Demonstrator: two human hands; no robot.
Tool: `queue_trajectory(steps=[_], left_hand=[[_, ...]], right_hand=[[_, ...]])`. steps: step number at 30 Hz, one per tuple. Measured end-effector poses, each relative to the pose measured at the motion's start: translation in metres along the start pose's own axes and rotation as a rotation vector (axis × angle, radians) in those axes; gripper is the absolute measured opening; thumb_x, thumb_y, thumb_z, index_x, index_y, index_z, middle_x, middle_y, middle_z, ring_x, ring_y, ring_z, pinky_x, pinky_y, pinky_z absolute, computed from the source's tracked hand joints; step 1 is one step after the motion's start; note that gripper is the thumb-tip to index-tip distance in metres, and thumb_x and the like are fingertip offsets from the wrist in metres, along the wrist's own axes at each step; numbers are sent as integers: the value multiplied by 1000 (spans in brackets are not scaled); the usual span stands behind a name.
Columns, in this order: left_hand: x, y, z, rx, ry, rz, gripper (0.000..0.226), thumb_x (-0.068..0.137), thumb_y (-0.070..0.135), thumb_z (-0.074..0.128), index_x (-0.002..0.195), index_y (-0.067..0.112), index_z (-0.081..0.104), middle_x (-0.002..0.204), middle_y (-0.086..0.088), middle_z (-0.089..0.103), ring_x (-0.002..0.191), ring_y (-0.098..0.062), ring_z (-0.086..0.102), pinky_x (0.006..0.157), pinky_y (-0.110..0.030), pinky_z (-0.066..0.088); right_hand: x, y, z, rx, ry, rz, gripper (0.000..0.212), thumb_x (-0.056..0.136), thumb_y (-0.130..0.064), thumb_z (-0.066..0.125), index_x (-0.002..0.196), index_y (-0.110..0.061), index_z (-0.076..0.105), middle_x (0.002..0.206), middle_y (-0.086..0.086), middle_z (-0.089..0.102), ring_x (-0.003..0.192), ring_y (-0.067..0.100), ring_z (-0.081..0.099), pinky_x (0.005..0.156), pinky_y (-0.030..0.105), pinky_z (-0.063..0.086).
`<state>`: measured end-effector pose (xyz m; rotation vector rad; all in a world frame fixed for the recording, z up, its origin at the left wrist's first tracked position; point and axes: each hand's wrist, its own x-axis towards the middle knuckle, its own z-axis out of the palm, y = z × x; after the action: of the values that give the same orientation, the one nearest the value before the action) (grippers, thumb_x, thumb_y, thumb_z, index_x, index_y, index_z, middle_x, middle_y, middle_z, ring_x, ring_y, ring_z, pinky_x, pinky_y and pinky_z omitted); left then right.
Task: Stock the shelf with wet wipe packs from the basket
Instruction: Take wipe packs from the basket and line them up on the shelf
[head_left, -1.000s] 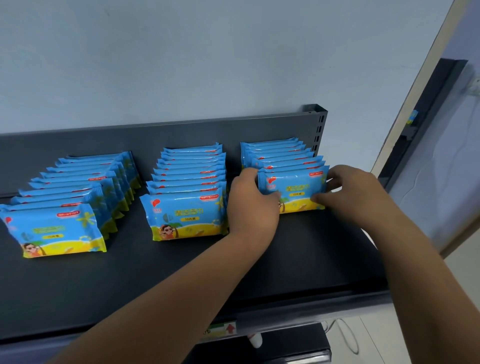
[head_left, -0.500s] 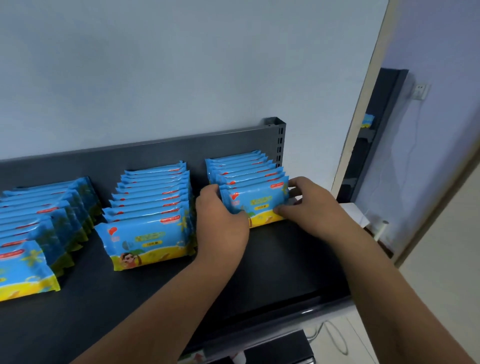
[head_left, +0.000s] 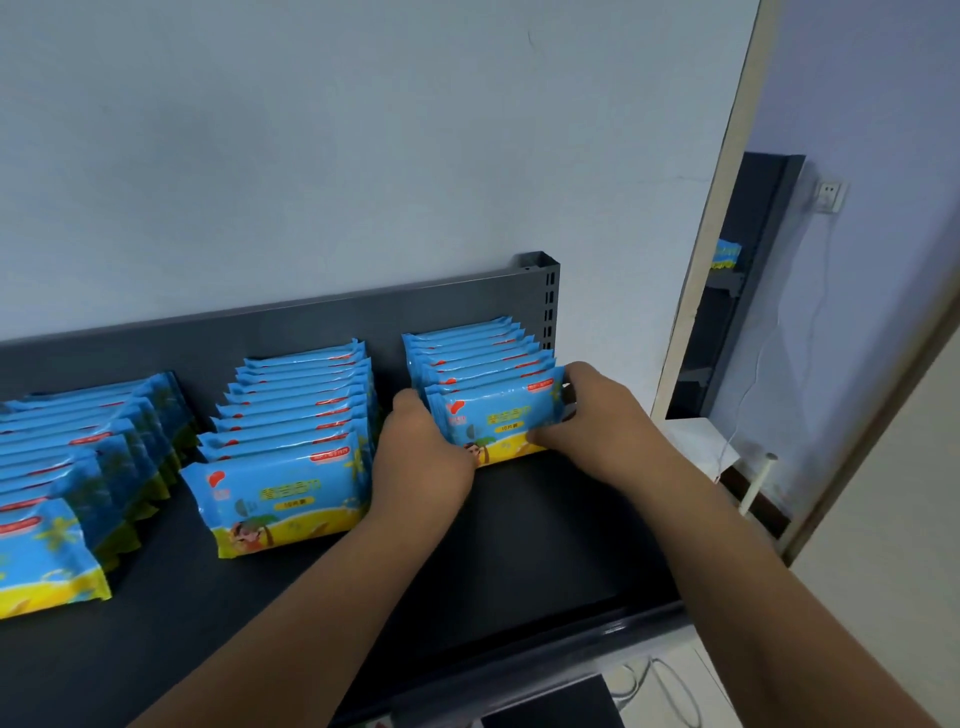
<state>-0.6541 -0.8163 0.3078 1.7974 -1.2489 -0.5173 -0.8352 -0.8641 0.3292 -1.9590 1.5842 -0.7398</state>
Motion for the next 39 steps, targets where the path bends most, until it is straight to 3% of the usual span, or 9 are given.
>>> queue_trajectory(steps=[10,13,15,19,22,25,28,32,39], left_hand=[[-5,1,3,-8,52,61,81,62,11,92,129,26,47,122,4,60,112,-17,64,93,-45,59],[-8,7,0,-19,57,78,94,66,9,89,145,22,39,132,5,53,119,-14,57,102,-38,53],[-13,12,-2,46,85,120,97,75,10,86,154,18,29,138,7,42,127,-11,47,106,-28,42],[-23,22,-8,295,196,367,86,90,29,74,158,12,24,158,-7,34,144,-25,37,116,-38,35],[-25,30,-17,501,238,545,70,100,43,55,156,7,33,161,-14,35,149,-34,33,120,-47,33],[-28,36,-36,631,252,607,57,105,42,39,150,7,46,159,-14,41,150,-37,33,120,-55,33],[-35,31,-65,728,329,590,56,106,42,34,147,9,51,157,-12,46,151,-35,33,122,-56,28],[-50,-1,-116,813,369,499,59,106,47,31,149,11,50,157,-10,46,152,-31,32,124,-54,24],[-128,-95,-240,963,577,91,62,103,53,35,148,13,51,157,-10,48,150,-35,35,122,-56,26]], right_hand=[[-9,-1,2,39,8,-13,70,81,-29,83,138,-23,43,110,-13,53,95,7,57,69,20,43],[-9,-3,2,52,10,-16,65,80,-30,83,133,-25,45,107,-15,55,96,5,60,67,17,42],[-10,-3,2,36,37,-35,73,81,-33,81,142,-28,42,121,-10,56,109,9,58,73,18,41],[-17,-10,-3,-73,100,-68,86,88,-42,75,158,-29,26,151,-3,44,133,16,46,91,23,34],[-21,-15,-7,-163,167,-133,68,100,-41,59,159,-29,25,157,-3,40,140,16,42,101,28,39],[-28,-23,-9,-279,326,-286,51,107,-29,45,157,-24,35,156,1,43,142,19,40,110,36,41],[-37,-48,2,-240,391,-487,46,108,-27,43,152,-18,44,154,6,47,146,25,37,116,45,39],[-53,-104,44,-209,269,-692,49,107,-35,39,152,-18,45,154,3,48,149,25,34,120,47,32],[-109,-215,149,-136,27,-940,51,105,-41,40,150,-19,46,154,1,48,149,24,34,121,43,30]])
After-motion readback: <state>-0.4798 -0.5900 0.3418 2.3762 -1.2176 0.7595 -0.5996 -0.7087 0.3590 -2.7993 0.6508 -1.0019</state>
